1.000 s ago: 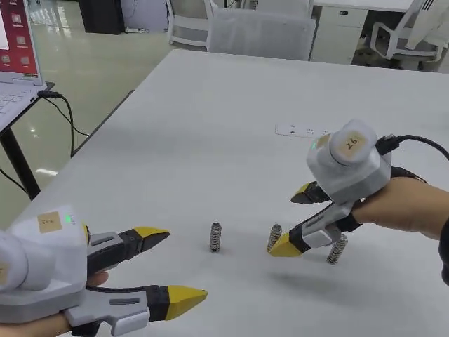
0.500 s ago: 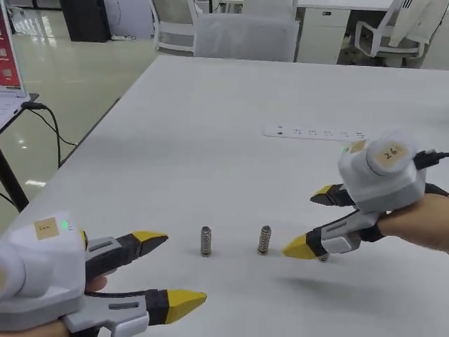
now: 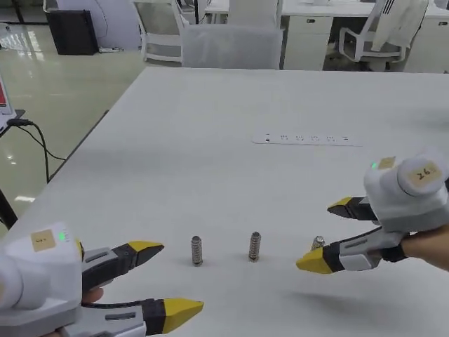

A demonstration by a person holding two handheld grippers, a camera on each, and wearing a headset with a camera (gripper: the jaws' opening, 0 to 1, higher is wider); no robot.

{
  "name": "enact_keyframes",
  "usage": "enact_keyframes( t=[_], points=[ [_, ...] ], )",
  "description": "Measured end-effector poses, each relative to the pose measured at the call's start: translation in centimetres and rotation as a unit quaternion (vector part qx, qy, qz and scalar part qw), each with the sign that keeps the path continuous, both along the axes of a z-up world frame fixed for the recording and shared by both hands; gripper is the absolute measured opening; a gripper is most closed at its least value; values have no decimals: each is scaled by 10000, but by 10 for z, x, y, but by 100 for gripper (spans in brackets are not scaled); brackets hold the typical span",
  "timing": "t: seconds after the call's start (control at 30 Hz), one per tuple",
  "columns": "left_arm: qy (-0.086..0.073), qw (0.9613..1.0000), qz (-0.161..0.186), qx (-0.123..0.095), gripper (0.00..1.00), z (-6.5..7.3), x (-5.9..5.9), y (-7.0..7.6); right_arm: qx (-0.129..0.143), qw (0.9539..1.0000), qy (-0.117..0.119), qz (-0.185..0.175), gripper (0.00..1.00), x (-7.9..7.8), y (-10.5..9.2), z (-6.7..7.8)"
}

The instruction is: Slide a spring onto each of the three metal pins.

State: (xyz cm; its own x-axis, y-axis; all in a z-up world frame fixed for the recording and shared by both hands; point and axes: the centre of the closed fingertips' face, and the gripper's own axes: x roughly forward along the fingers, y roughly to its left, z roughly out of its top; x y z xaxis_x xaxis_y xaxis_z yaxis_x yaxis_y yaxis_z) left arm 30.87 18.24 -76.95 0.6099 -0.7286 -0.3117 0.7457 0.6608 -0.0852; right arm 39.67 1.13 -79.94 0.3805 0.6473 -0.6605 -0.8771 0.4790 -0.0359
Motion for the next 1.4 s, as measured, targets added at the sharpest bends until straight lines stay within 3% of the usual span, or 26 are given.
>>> enact_keyframes(
  t=[0.77,1.4],
  points=[
    [-12,10000,52,-14,60,1,-3,1,292,9994,-117,-162,77,-31,-18,-1],
    [28,9999,117,-81,61,-4,-7,1,658,9972,-204,-307,77,-54,-15,0]
  ],
)
